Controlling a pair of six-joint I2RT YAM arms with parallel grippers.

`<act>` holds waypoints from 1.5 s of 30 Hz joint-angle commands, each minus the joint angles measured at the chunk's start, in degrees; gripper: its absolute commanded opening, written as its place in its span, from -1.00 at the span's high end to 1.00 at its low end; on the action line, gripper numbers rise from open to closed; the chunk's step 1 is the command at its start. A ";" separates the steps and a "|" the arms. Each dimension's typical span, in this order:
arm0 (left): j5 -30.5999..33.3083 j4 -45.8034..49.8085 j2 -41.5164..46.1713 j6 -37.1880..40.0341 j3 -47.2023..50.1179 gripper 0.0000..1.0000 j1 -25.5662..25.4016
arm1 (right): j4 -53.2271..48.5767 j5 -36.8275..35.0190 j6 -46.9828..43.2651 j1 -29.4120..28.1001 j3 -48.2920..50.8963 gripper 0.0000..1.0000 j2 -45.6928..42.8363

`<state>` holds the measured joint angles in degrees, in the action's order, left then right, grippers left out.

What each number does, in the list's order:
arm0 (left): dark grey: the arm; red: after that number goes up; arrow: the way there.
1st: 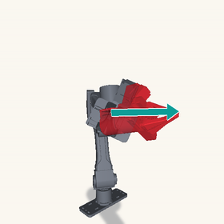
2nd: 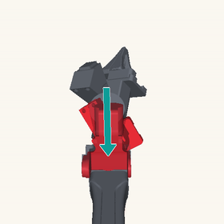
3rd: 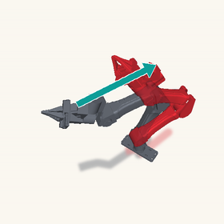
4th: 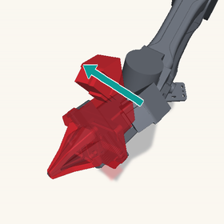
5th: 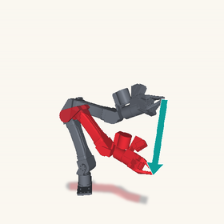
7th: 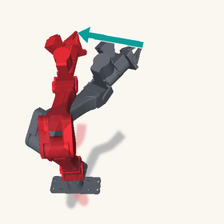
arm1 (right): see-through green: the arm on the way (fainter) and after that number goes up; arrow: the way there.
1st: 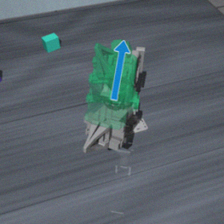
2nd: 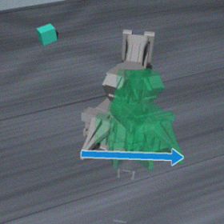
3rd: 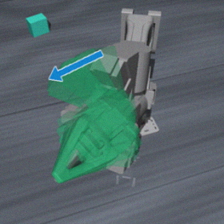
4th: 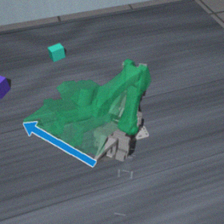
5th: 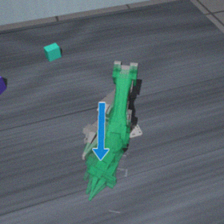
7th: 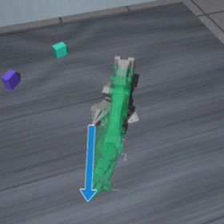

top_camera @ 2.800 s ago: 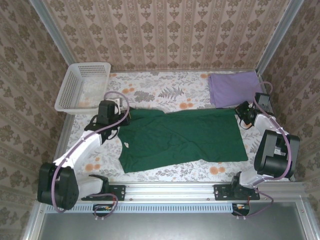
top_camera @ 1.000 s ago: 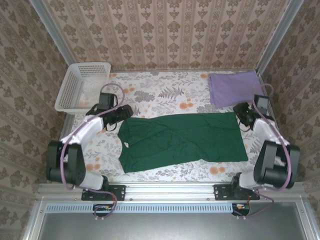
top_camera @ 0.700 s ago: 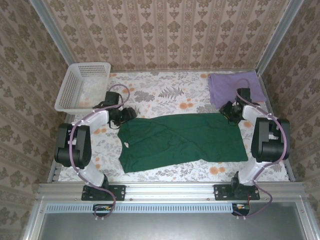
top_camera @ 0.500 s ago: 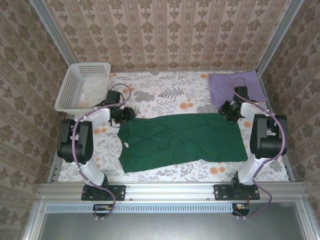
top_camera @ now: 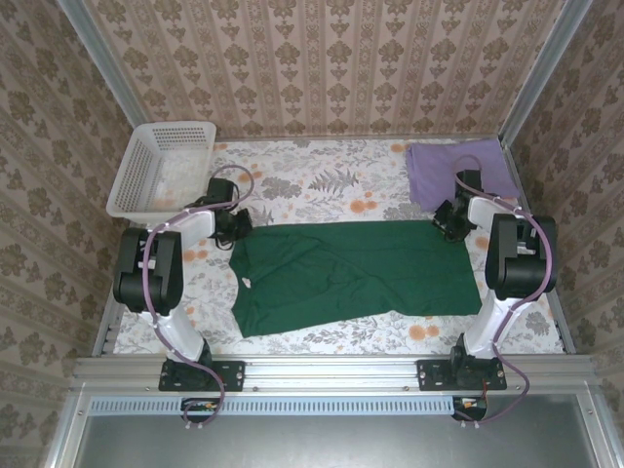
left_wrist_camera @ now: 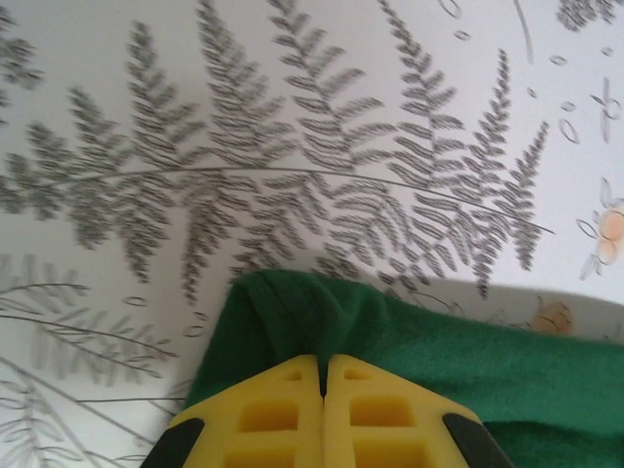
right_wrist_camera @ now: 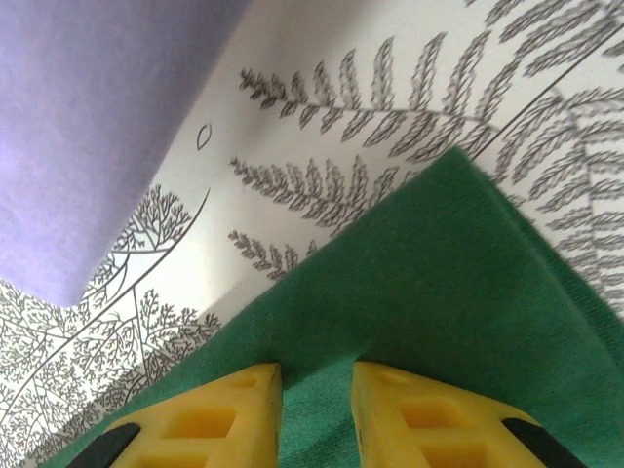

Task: Fold and stack the t-shirts

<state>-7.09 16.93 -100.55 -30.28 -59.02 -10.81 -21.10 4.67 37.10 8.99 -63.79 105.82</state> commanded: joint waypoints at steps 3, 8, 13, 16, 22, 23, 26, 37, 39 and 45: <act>5.54 3.06 0.44 -0.55 -2.25 0.85 1.67 | 0.65 -1.87 2.54 2.16 1.46 0.37 0.42; 4.43 3.85 0.17 0.46 -3.67 0.20 1.05 | 1.67 0.23 2.78 3.11 1.92 0.20 -0.49; 5.67 5.96 4.80 0.50 -4.80 0.01 0.49 | 6.14 2.03 3.84 3.28 6.06 -0.17 -8.58; 6.05 7.08 7.73 1.28 -5.99 -0.02 -1.09 | 13.26 5.51 4.47 2.69 11.23 -0.21 -15.35; 0.48 9.01 4.53 4.57 -12.22 0.14 -8.28 | 23.44 16.76 1.83 -8.47 14.01 -0.19 -18.63; -0.49 8.74 3.17 4.66 -12.98 0.17 -9.10 | 22.53 18.32 0.83 -10.99 12.07 -0.19 -17.28; -3.38 6.33 -0.87 3.24 -13.69 0.33 -9.94 | 18.96 22.57 -1.41 -19.06 4.55 -0.13 -10.54; -10.25 -1.58 -10.35 -0.15 -12.04 0.52 -7.11 | 0.99 24.73 -11.02 -35.90 -26.42 -0.04 13.91; -11.53 -2.85 -10.61 -0.89 -11.08 0.53 -6.55 | -2.90 23.03 -13.25 -37.71 -31.11 -0.03 17.12; -12.44 -4.51 -10.89 -1.70 -9.78 0.56 -5.59 | -8.80 21.41 -15.89 -40.31 -39.57 0.04 23.73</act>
<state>-17.89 14.39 -111.68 -30.52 -69.82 -17.12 -23.38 27.29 24.29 -30.87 -99.92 127.39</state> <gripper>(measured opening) 0.226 0.482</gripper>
